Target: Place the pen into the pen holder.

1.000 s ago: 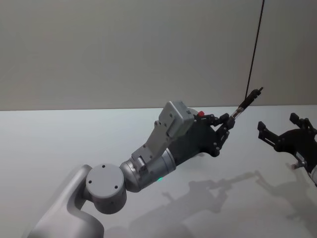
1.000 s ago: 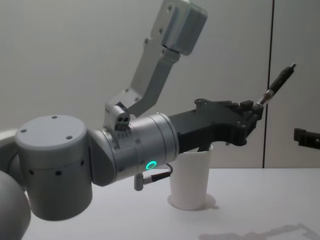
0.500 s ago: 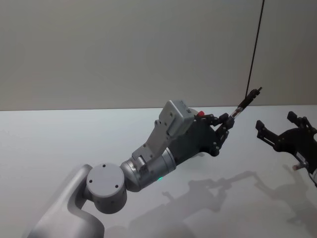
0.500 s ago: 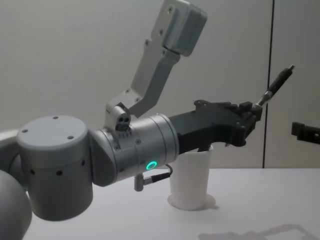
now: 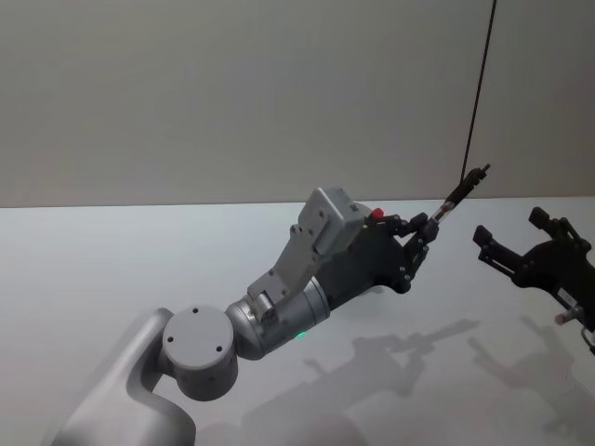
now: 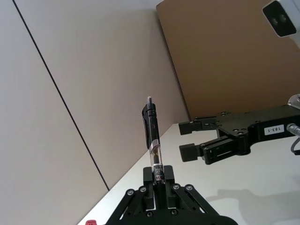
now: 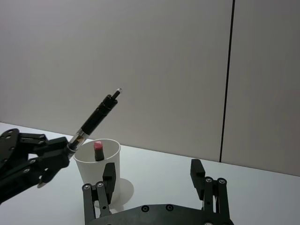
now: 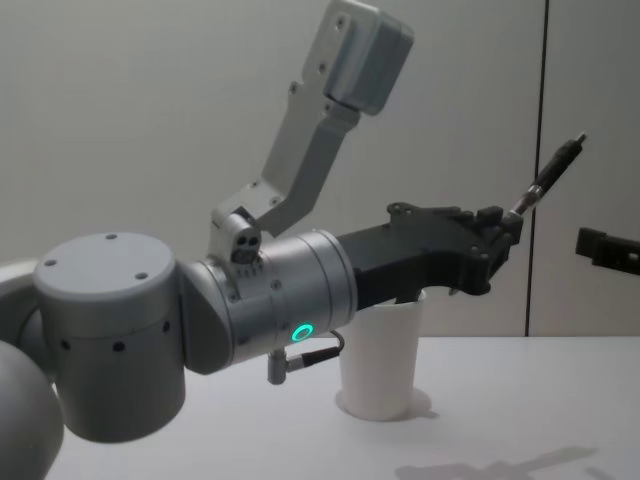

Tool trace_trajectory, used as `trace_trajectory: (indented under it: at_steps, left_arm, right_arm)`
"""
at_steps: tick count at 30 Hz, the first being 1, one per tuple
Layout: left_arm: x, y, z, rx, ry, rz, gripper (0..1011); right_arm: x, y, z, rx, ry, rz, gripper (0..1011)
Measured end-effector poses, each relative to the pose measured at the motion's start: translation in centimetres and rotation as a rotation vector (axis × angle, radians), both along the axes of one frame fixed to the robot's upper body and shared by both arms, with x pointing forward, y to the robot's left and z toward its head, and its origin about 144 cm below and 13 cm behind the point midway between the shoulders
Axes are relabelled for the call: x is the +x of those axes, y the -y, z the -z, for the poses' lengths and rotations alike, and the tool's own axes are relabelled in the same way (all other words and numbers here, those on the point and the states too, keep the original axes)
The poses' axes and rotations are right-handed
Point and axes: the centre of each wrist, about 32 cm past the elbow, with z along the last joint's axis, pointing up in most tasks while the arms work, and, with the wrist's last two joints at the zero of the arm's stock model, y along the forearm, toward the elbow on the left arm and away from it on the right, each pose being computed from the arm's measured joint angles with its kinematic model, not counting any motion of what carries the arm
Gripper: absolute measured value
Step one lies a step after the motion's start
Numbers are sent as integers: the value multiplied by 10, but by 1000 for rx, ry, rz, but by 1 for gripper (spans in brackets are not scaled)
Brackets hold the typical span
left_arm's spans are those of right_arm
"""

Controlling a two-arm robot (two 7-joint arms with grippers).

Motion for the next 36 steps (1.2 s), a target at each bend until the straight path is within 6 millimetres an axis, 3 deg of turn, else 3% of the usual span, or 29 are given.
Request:
trace_trajectory:
  at_steps: [36]
  left_arm:
    - [0, 0, 0, 1, -2, -1, 139]
  right_arm:
    - [-10, 32, -3, 80, 31, -120, 1002]
